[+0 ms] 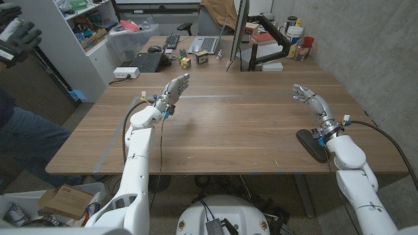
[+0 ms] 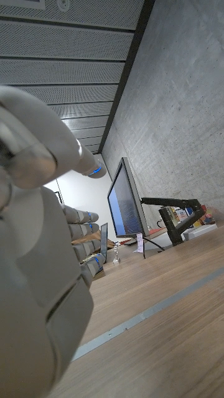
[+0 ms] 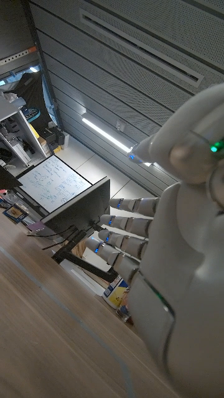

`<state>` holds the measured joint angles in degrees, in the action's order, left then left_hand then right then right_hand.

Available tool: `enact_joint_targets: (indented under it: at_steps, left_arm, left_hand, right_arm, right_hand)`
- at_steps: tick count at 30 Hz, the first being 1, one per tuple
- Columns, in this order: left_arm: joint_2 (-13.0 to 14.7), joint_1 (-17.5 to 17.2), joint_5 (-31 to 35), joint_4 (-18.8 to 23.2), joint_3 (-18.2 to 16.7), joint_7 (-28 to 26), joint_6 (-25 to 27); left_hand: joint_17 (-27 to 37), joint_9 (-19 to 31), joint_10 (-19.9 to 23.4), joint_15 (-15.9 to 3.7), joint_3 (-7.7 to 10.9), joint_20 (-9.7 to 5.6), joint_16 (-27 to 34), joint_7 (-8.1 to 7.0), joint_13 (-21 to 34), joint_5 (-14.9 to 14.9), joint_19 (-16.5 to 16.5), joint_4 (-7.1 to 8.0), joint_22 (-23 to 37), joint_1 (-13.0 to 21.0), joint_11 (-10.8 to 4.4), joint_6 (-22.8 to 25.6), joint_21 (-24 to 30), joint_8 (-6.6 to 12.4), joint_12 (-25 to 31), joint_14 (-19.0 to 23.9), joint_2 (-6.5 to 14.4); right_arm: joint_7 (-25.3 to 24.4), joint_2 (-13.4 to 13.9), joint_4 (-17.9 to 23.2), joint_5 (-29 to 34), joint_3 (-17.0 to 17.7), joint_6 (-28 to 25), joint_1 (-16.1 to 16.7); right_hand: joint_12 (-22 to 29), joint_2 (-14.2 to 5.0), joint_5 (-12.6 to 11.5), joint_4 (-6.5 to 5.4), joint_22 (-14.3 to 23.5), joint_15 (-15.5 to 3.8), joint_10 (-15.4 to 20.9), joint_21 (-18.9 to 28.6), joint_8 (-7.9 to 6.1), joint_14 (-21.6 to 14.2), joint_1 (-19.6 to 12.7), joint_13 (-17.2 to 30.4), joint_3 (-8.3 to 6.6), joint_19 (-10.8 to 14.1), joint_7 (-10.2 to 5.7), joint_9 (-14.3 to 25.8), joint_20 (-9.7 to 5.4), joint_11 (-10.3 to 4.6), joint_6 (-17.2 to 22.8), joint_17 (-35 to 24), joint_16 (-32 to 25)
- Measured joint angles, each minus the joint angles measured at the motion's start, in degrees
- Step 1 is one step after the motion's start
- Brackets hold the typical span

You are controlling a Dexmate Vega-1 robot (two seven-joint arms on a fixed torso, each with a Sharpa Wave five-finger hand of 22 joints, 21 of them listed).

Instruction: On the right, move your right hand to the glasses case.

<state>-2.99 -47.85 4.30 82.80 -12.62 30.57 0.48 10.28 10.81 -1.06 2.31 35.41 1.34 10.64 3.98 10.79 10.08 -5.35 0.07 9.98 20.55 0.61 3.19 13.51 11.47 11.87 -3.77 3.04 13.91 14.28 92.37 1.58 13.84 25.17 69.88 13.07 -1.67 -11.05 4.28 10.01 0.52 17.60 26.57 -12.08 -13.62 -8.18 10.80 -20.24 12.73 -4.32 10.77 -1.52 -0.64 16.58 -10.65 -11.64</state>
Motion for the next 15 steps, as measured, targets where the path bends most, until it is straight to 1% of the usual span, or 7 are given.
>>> enact_joint_targets:
  at_steps: [4, 7, 9, 11, 15]
  left_arm:
    - [0.01, -0.02, 0.00, 0.00, 0.09, 0.08, 0.00]
    - [0.02, -0.03, 0.00, 0.00, 0.18, 0.17, 0.01]
    - [0.02, -0.03, 0.00, 0.00, 0.23, 0.17, 0.01]
    - [0.03, -0.04, 0.01, 0.00, 0.27, 0.24, 0.00]
    - [0.03, -0.03, 0.09, 0.00, 0.33, 0.29, -0.02]
  left_hand:
    - [0.00, 0.00, 0.31, 0.00, 0.00, 0.00, 0.00, 0.00, 0.00, 0.00, 0.00, 0.00, 0.00, 0.00, -0.31, 0.00, 0.00, 0.00, 0.00, 0.00, 0.00]
    - [0.00, 0.00, 0.31, 0.00, 0.00, 0.00, 0.00, -0.02, 0.00, 0.00, 0.00, 0.00, 0.00, 0.00, -0.31, 0.01, 0.00, 0.00, 0.00, 0.00, 0.00]
    - [0.00, 0.00, 0.31, 0.00, 0.00, 0.00, 0.00, -0.31, 0.00, 0.00, 0.00, 0.00, 0.00, 0.00, -0.31, 0.30, 0.00, 0.00, 0.00, 0.00, 0.00]
    - [0.00, 0.00, 0.31, 0.00, 0.00, 0.00, 0.00, -0.31, 0.00, 0.00, 0.00, 0.00, 0.00, 0.00, -0.31, 0.30, 0.00, 0.00, 0.00, 0.00, 0.00]
    - [-0.01, -0.01, 0.31, 0.00, 0.00, 0.00, 0.00, -0.31, 0.00, 0.00, 0.00, 0.00, 0.25, 0.23, -0.30, 0.30, 0.00, 0.00, 0.00, 0.00, 0.23]
  right_arm:
    - [0.00, 0.46, 0.01, 0.38, 0.12, 0.50, 0.30]
    - [-0.09, 0.75, 0.10, 0.80, 0.19, 0.80, 0.54]
    - [-0.21, 0.75, 0.10, 1.12, 0.19, 1.08, 0.54]
    - [-0.46, 0.99, 0.17, 1.51, 0.26, 1.40, 0.76]
    - [-0.92, 1.29, 0.30, 2.15, 0.43, 1.91, 1.15]
  right_hand:
    - [0.00, 0.00, 0.00, 0.07, 0.00, 0.00, 0.00, -0.30, 0.00, 0.00, 0.00, 0.00, 0.07, 0.00, -0.61, 0.00, 0.00, 0.00, 0.00, 0.00, 0.21]
    - [0.00, 0.10, 0.00, 0.16, 0.00, -0.22, 0.00, -0.52, 0.00, 0.22, -0.10, 0.00, 0.16, 0.00, -0.61, 0.31, 0.00, 0.01, 0.00, 0.00, 0.21]
    - [0.00, 0.23, 0.00, 0.31, 0.00, -0.22, 0.00, -0.52, 0.00, 0.22, -0.23, 0.00, 0.31, 0.00, -0.61, 0.31, 0.00, 0.01, 0.00, 0.00, 0.21]
    - [0.00, 0.23, 0.00, 0.49, 0.00, -0.22, 0.00, -0.52, 0.00, 0.22, -0.23, -0.01, 0.12, 0.00, -0.61, 0.31, 0.00, 0.01, 0.00, -0.01, 0.21]
    - [0.00, 0.33, 0.00, 0.49, -0.01, -0.22, 0.00, -0.65, 0.00, 0.22, -0.34, -0.01, 0.12, 0.00, -0.61, 0.31, 0.00, 0.02, 0.00, -0.01, 0.21]
